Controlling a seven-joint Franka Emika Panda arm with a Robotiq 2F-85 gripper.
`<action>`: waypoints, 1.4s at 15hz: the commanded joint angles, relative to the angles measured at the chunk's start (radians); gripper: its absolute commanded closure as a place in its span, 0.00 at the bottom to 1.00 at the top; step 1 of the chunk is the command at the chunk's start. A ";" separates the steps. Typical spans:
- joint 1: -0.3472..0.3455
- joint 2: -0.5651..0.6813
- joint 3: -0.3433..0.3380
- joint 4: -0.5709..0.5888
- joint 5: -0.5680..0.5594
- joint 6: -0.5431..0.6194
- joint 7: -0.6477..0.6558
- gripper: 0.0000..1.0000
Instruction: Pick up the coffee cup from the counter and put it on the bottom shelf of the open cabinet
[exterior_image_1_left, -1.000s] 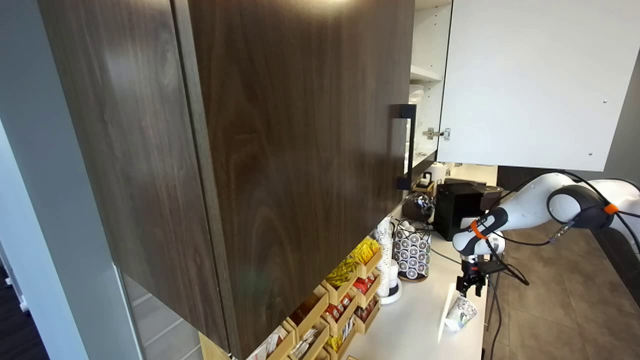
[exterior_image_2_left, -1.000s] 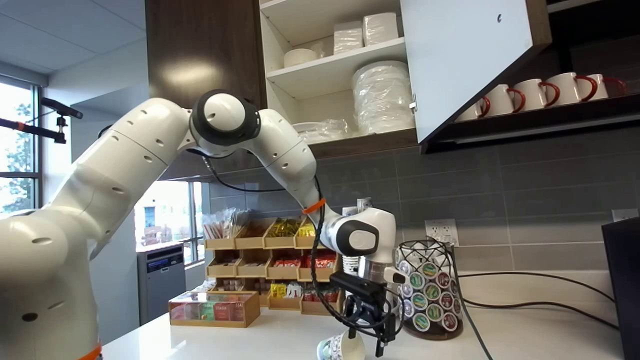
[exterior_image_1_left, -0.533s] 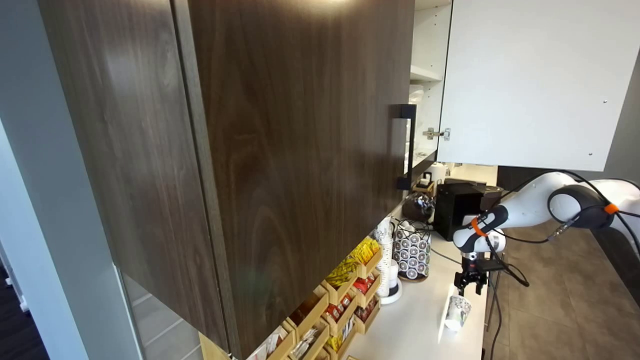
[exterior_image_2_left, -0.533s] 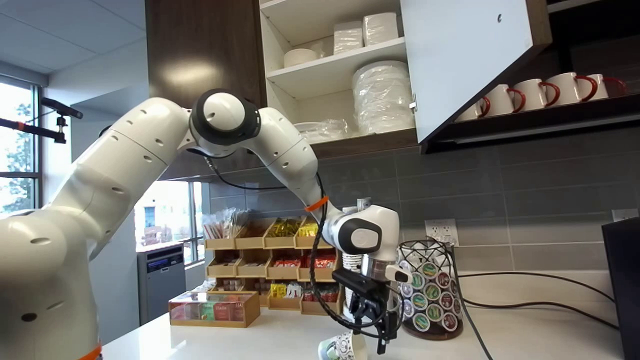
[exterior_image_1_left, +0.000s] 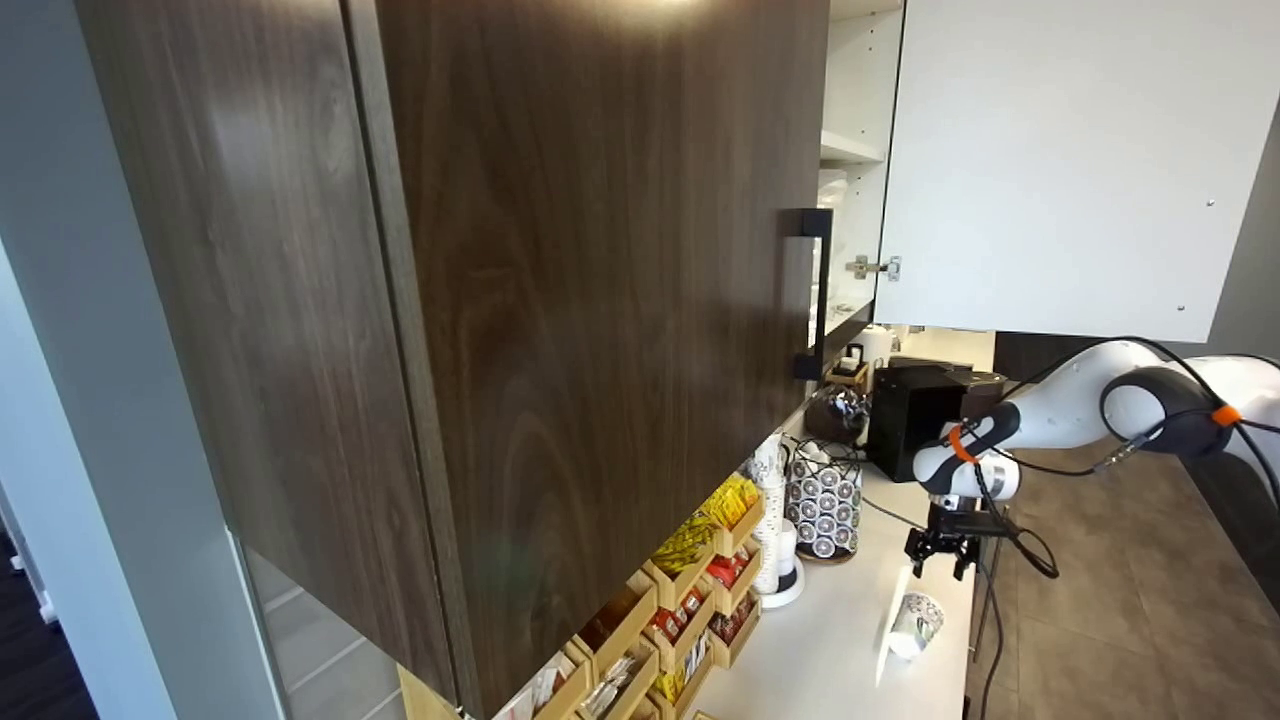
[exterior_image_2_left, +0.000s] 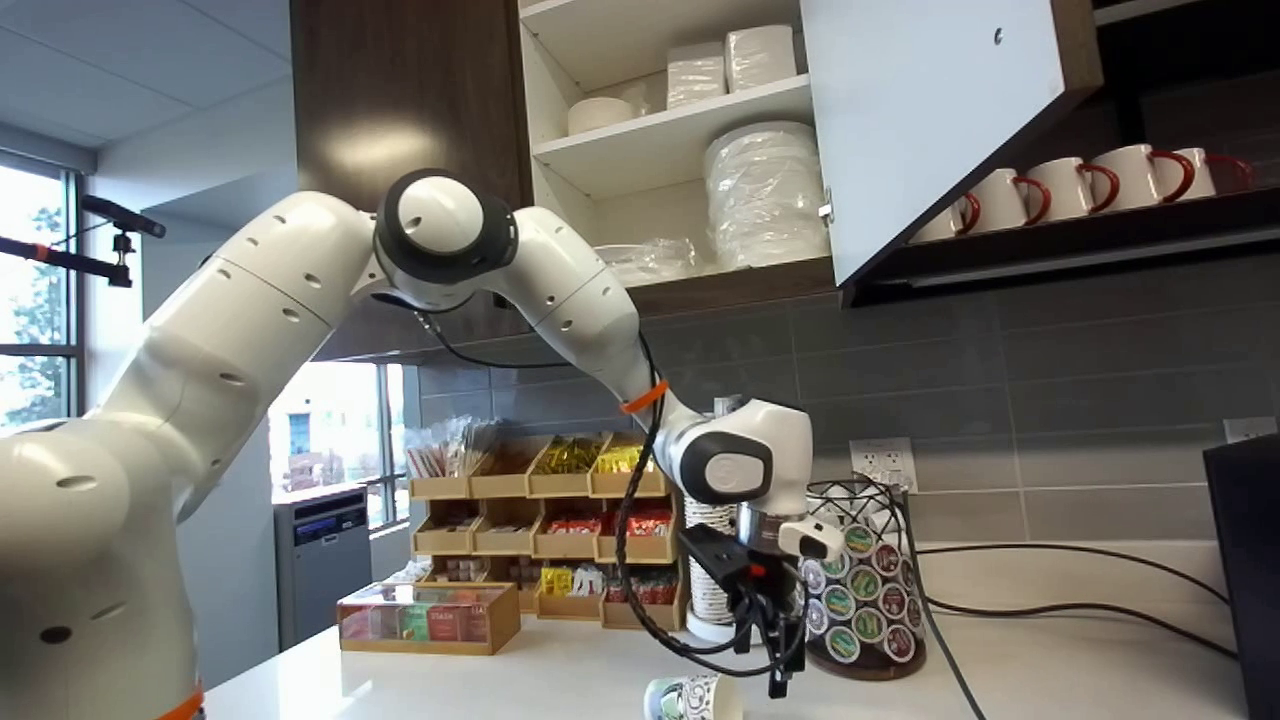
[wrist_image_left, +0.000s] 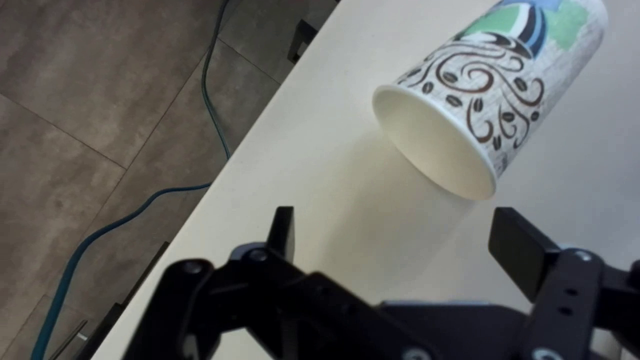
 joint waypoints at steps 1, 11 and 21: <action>0.020 -0.034 -0.014 -0.013 -0.069 0.001 -0.048 0.00; 0.068 -0.098 0.087 -0.033 -0.197 -0.139 -0.362 0.00; 0.074 -0.083 0.100 -0.009 -0.211 -0.208 -0.507 0.00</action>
